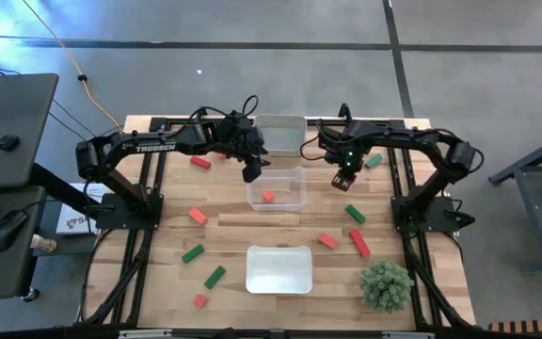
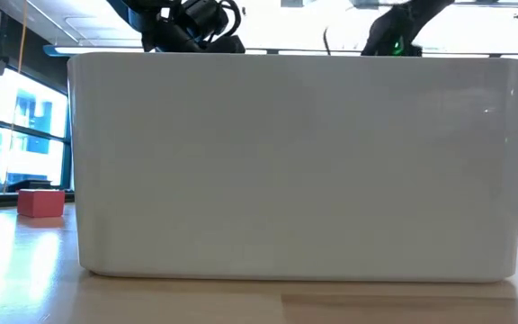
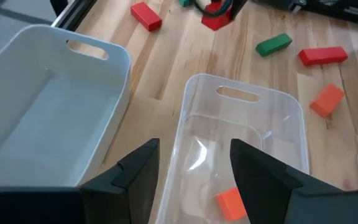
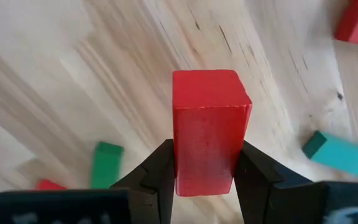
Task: Sort & place blocks by color
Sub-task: Put the center right red block into the gray bin
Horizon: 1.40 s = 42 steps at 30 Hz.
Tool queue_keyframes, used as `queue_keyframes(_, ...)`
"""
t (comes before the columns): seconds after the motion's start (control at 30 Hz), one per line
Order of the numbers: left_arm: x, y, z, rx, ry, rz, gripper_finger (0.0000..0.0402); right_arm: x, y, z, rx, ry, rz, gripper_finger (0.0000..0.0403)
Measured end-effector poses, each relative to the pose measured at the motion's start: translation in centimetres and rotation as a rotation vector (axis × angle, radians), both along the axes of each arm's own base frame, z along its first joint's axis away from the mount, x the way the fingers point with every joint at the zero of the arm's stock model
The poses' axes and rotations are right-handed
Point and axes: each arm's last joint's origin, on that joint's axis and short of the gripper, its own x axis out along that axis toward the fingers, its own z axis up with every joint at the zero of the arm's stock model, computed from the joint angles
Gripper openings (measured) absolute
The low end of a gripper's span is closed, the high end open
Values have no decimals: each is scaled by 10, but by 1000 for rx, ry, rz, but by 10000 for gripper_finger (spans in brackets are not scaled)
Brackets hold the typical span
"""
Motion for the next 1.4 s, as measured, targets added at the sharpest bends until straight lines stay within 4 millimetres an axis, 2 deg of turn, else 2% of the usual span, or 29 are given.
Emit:
queue_keyframes(0.33,0,0,0,77,16,-67,186,12,19,41,-139,-347,-187,105)
queue_keyframes(0.6,1,1,2,99,-1,-85,186,29,29,56,-178,-561,-222,105)
queue_keyframes(1.1,3,-1,3,11,-54,-102,186,56,32,76,-255,-886,-133,105)
queue_keyframes(1.4,7,-4,8,-159,-160,-114,186,65,32,87,-281,-1028,50,105)
